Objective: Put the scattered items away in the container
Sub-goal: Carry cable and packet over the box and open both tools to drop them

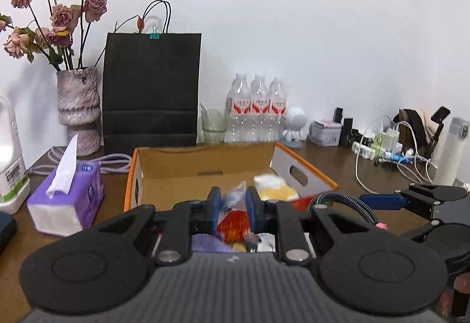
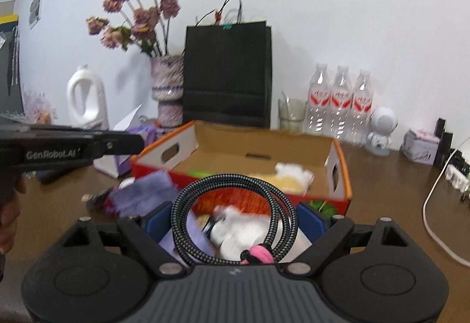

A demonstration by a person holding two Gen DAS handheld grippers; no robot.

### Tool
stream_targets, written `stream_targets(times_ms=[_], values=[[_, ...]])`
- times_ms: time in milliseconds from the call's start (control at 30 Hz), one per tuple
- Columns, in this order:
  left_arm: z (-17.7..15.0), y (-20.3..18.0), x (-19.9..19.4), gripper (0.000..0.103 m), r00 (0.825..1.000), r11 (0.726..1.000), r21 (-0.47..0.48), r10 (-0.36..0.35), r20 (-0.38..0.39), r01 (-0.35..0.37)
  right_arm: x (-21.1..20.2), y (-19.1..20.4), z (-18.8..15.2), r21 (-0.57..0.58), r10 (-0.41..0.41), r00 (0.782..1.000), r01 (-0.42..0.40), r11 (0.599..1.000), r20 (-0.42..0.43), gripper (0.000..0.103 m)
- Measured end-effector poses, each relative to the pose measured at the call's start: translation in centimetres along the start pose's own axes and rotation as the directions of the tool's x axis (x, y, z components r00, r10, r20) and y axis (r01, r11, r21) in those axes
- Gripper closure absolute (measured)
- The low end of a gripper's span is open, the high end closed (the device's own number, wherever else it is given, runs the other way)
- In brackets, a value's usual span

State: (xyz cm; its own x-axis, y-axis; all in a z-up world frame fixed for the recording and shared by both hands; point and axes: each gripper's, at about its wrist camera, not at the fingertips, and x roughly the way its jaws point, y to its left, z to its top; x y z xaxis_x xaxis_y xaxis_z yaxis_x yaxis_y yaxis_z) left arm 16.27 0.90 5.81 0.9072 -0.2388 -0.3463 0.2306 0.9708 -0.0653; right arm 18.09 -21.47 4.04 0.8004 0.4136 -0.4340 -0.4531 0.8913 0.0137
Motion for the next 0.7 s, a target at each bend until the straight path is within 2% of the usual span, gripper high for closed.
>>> stream_targets(times_ms=[100,200,400,533,700], values=[[1.2,0.3,1.5,0.084,1.0,1.0,-0.01,0.004,-0.004,-0.004,1.3,-1.0,2.0,-0.001,-0.009,1.0,0.009,1.0,0.003,0.014],[2.3,0.8,3.8,0.084,0.998,0.998,-0.007,0.056,-0.02,-0.056,3.5,-1.7,4.0,-0.01,-0.036,0.999,0.036,0.999,-0.008,0.014],[4.5,2.2,8.8,0.084,0.991,0.994,-0.043,0.1,-0.089,-0.104,9.2,-2.8,7.4,-0.007,-0.07,0.994,0.07,0.998,-0.082,0.014],[5.1,3.3,12.1,0.084,0.98,0.989,-0.065,0.124,-0.154,-0.136,13.2,-3.5,8.4,0.004,-0.084,0.985,0.085,0.996,-0.151,0.014],[4.8,4.4,15.2,0.084,0.962,0.984,-0.086,0.134,-0.238,-0.158,17.4,-4.5,7.9,0.035,-0.103,0.962,0.116,0.993,-0.253,0.014]])
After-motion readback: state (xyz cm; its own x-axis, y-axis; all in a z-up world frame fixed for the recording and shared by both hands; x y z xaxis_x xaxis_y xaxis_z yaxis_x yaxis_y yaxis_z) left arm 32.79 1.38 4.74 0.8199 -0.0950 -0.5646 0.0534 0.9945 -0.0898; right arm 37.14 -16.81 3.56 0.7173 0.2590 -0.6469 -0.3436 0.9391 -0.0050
